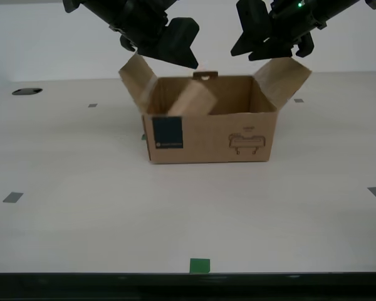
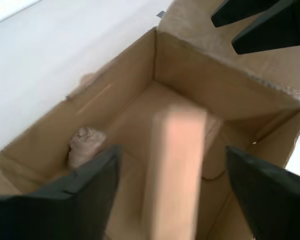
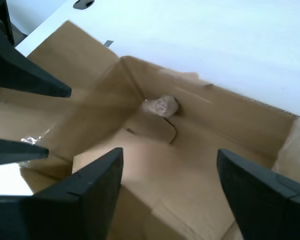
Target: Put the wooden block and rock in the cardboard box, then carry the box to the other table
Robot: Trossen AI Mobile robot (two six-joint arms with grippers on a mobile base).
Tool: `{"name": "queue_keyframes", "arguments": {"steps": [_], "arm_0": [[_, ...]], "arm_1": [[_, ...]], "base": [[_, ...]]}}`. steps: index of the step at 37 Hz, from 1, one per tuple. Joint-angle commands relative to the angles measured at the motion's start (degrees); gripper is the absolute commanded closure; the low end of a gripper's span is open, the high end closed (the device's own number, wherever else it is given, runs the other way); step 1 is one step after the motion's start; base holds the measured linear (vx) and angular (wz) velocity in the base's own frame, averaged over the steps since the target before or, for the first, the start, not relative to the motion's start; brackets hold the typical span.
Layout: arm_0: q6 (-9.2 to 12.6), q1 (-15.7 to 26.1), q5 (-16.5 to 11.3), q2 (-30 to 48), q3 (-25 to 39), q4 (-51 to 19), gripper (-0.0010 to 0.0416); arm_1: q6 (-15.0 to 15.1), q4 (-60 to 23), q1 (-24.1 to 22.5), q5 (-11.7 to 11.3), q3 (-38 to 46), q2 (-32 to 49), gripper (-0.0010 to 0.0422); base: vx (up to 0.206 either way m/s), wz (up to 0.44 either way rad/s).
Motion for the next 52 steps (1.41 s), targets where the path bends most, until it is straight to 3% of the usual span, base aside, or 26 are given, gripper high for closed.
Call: {"name": "queue_keyframes", "arguments": {"steps": [1,11,15,22,30,40,47,50,52], "arm_0": [[0.0,0.07,-0.26,0.0,0.02,0.13,0.012],[0.04,0.09,-0.26,0.0,0.02,0.13,0.0082],[0.07,0.09,-0.26,0.0,0.02,0.13,0.008],[0.17,0.07,-0.26,-1.55,0.96,-1.73,0.009],[0.11,0.07,-0.22,-2.32,6.38,-9.79,0.0107],[-0.09,0.07,0.83,-2.47,15.08,-23.63,0.008],[-1.03,-0.15,4.63,-2.47,21.73,-34.49,0.0054],[-2.01,-0.94,4.68,-2.47,24.76,-38.97,0.0045],[-2.89,-1.6,4.68,-2.47,26.6,-41.2,0.0039]], "arm_1": [[-0.09,0.04,-0.07,0.07,0.0,-0.02,0.0089],[-1.09,0.04,-0.09,0.09,0.0,-0.02,0.001],[-2.84,0.04,-0.09,0.09,0.0,-0.02,0.0019],[-8.94,0.02,-0.07,0.07,0.13,-0.22,0.0023],[-9.75,-2.25,-0.07,0.09,3.43,-0.37,0.0023],[-10.73,-18.21,-0.07,0.09,15.72,-0.44,0.0023],[-13.44,-32.68,0.15,0.52,26.88,-0.44,0.0023],[-16.0,-38.23,0.72,0.52,31.52,-0.44,0.0023],[-15.96,-40.74,1.09,0.52,34.05,-0.44,0.0023]], "base": [[0.0,0.0],[0.0,0.0],[0.0,0.0],[0.0,0.0],[0.0,0.0],[0.0,0.0],[0.0,0.0],[0.0,0.0],[0.0,0.0]]}}
